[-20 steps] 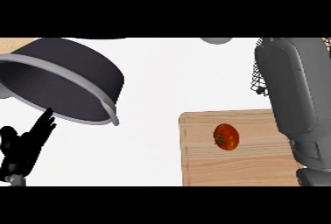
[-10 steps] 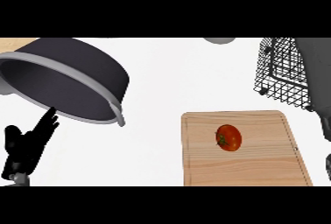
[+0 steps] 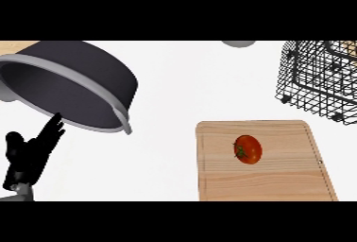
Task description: Pick the can from the cutting board and place it in the tiered basket
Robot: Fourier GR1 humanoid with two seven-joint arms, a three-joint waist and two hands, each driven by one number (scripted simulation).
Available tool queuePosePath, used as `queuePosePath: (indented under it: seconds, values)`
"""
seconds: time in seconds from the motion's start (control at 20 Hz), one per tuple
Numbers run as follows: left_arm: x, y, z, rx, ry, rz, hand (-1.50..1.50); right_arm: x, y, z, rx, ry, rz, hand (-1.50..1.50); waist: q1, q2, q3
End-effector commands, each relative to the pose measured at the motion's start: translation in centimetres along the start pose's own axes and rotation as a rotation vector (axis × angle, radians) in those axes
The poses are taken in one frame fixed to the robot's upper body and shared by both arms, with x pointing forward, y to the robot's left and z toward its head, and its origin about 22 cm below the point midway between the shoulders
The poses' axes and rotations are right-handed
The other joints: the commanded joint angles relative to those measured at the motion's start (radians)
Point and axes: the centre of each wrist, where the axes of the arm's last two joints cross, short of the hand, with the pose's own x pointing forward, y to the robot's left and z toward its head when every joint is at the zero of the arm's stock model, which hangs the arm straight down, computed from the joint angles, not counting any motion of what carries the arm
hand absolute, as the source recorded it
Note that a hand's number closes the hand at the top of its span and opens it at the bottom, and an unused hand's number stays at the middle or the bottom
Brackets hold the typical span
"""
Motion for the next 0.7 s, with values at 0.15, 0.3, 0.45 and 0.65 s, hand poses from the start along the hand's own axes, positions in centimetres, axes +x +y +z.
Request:
queuePosePath:
  seconds: [0.15, 0.3, 0.45, 0.65]
  values:
    - [-0.5, 1.0, 0.1, 0.007, 0.010, -0.009, 0.00, -2.2, -2.4, -2.2, 0.046, -0.093, 0.209, 1.50, 0.003, -0.001, 0.001]
    - [-0.4, 0.4, 0.1, -0.001, -0.012, -0.009, 0.00, -4.8, -3.7, -3.1, 0.040, -0.128, 0.197, 1.50, -0.001, -0.003, 0.002]
    - [-0.3, 0.3, -0.4, -0.006, 0.010, -0.011, 0.00, -3.4, -2.6, -2.7, 0.106, -0.143, 0.275, 1.50, 0.004, 0.000, 0.002]
    - [-0.9, 0.5, 0.7, -0.015, -0.008, -0.006, 0.00, -5.1, -2.7, -3.0, 0.176, -0.111, 0.299, 1.50, 0.019, 0.003, 0.002]
